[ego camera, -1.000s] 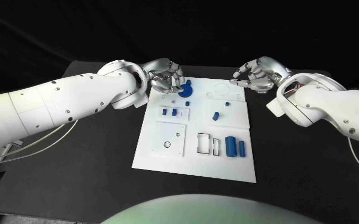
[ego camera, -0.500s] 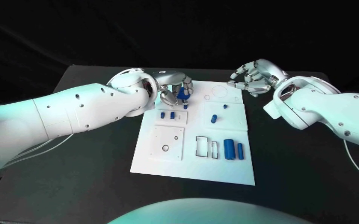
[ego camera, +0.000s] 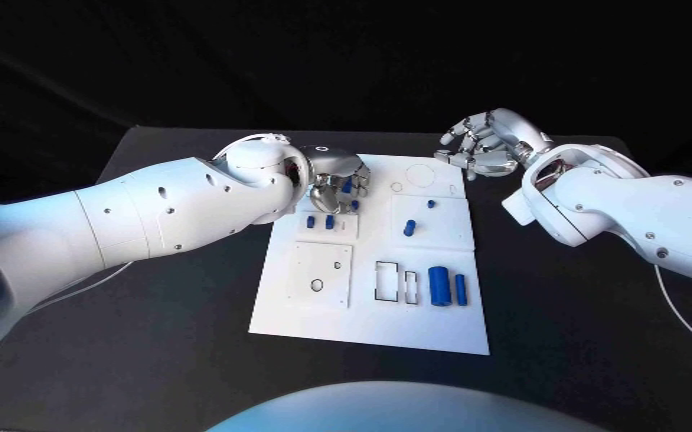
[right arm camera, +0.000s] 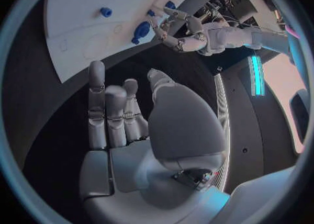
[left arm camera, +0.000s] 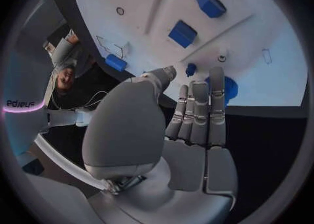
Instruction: Assemble the parts on the task board
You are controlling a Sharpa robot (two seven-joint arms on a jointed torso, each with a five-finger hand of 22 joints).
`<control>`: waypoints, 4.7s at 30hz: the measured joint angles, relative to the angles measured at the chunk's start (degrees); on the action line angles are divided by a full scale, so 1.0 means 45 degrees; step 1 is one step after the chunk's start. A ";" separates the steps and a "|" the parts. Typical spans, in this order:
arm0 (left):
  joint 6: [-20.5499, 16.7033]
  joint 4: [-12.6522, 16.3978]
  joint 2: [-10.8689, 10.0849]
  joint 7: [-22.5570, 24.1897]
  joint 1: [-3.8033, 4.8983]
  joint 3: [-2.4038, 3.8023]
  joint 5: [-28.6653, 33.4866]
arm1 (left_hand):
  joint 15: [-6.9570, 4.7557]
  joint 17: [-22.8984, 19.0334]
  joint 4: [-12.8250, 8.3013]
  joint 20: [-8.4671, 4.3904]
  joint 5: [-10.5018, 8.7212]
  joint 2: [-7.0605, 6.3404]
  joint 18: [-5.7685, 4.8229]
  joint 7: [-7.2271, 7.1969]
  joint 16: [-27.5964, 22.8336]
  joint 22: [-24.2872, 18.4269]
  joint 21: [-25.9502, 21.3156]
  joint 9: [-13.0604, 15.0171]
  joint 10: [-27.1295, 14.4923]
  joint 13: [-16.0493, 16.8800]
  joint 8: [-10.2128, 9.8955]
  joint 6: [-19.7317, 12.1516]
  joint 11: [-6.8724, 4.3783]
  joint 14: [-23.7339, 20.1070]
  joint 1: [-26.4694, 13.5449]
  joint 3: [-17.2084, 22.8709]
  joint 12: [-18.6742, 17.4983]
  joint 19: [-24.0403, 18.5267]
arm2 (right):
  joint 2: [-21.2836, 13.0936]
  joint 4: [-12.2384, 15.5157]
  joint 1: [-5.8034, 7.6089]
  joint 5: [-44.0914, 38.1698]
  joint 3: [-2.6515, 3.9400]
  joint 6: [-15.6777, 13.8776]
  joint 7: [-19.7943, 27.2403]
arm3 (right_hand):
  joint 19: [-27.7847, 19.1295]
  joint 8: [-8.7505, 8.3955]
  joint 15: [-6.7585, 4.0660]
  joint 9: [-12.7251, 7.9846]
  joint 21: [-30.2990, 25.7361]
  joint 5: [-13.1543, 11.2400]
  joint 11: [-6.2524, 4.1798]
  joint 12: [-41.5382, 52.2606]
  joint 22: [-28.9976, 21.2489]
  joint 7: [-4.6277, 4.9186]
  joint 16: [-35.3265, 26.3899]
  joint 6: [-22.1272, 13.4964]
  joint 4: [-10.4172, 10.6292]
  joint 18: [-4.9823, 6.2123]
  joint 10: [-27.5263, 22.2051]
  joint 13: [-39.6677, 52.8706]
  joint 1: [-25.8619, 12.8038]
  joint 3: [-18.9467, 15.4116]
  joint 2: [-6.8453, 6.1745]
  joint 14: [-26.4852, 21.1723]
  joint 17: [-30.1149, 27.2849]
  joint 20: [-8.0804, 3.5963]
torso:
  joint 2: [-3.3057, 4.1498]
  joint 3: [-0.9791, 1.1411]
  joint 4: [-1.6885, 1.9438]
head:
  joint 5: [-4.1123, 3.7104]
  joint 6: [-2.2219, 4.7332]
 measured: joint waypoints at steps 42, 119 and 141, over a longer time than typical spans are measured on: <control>0.0293 -0.1269 0.0878 -0.0202 -0.0131 0.0008 -0.0189 | -0.0086 0.0256 -0.0643 -0.0091 0.0001 0.0339 -0.0001 -0.0097 0.1119 0.0712 0.1031 -0.0566 0.0885 -0.0710 -0.0414 0.1214 -0.0068 0.0453 0.0339 0.0857 -0.0306 -0.0182 | 0.0177 -0.0241 -0.0070 0.1506 -0.0007 -0.0429 0.1662 | -0.2313 -0.1598 0.1558 -0.1639 -0.5876 0.0162 0.0921 -0.7472 -0.5829 0.0548 -1.0766 0.0649 -0.0610 -0.0001 -0.0148 -0.9526 -0.0135 0.3947 -0.1006 -0.3513 -0.5126 0.1587 | -0.0011 0.0007 0.0010 | -0.0015 -0.0107; -0.1125 0.0050 -0.1025 0.0519 -0.0263 0.0453 0.0681 | -0.0521 0.3027 -0.1741 -0.0474 -0.0031 0.0676 -0.0002 -0.0499 0.2860 0.3195 0.3249 -0.0429 0.3930 -0.1436 -0.1599 0.3536 -0.0565 0.3204 -0.0545 0.1766 -0.3254 0.1439 | 0.0165 -0.0303 -0.0152 0.1637 -0.0012 -0.0378 0.1579 | -0.2493 -0.1741 0.1604 -0.1709 -0.5921 0.0162 0.1259 -0.7568 -0.6289 0.0729 -1.0983 0.0776 -0.0671 0.0000 -0.0501 -0.9789 -0.0243 0.3883 -0.0896 -0.3555 -0.5351 0.1768 | -0.0026 -0.0009 0.0034 | 0.0005 -0.0143; -0.0352 -0.0320 -0.1295 0.0500 -0.0284 0.0431 0.0907 | -0.0521 0.2878 -0.1774 -0.0475 -0.0031 0.0621 -0.0002 -0.0502 0.2860 0.3144 0.3249 -0.0383 0.4022 -0.1436 -0.1668 0.3534 -0.0565 0.3203 -0.0600 0.1735 -0.3370 0.1437 | 0.0164 -0.0312 -0.0182 0.1637 -0.0013 -0.0355 0.1574 | -0.2540 -0.1741 0.1650 -0.1709 -0.5921 0.0163 0.1259 -0.7567 -0.6335 0.0729 -1.0983 0.0776 -0.0671 -0.0002 -0.0501 -0.9817 -0.0242 0.3883 -0.0897 -0.3601 -0.5379 0.1721 | -0.0011 0.0000 0.0010 | 0.0016 -0.0210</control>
